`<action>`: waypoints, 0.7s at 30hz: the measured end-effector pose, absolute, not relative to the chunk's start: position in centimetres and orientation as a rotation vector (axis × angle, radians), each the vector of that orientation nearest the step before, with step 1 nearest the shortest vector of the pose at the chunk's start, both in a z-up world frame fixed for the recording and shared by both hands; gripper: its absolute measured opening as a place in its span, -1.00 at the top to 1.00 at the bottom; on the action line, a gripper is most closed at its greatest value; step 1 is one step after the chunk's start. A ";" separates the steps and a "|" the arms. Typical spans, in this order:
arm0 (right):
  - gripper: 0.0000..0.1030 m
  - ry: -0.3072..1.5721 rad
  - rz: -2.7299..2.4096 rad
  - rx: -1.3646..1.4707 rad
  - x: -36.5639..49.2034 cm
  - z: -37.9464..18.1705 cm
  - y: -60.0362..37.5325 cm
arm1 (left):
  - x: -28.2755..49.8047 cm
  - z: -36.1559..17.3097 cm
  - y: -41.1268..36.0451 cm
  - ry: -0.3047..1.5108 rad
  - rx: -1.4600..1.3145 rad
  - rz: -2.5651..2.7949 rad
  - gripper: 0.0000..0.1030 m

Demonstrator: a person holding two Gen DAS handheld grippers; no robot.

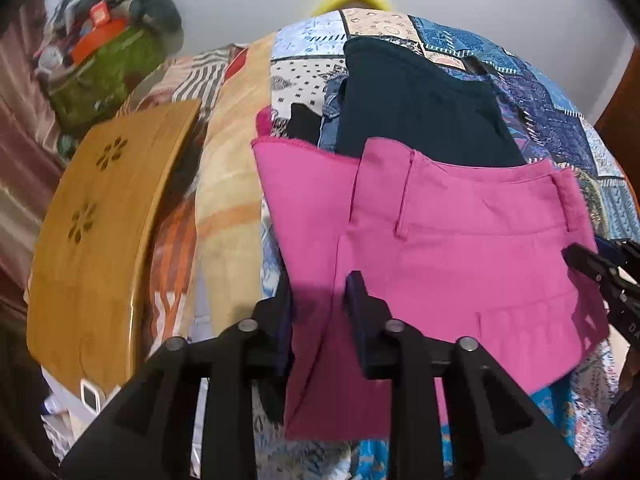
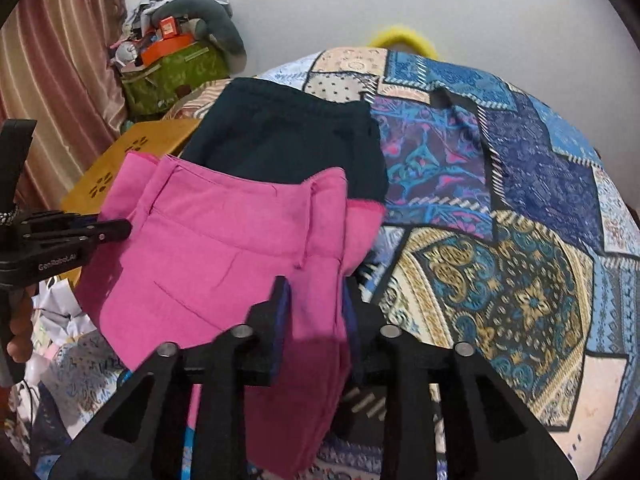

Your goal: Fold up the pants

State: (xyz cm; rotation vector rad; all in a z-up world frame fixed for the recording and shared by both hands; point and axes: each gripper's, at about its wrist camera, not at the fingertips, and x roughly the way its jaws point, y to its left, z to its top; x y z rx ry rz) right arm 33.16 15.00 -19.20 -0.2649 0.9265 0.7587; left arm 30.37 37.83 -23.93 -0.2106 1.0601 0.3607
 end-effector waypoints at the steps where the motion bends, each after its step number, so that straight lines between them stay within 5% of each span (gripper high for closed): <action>1: 0.39 0.929 0.751 -0.263 33.0 -19.1 14.7 | 30.0 -23.5 37.6 1.059 -0.206 0.355 0.36; 4: 0.38 0.915 0.738 -0.246 31.9 -18.1 13.4 | 28.6 -22.0 36.4 1.038 -0.181 0.344 0.11; 21: 0.38 0.425 0.903 -0.099 17.3 0.7 5.6 | 12.9 -2.0 25.6 0.532 -0.128 0.230 0.10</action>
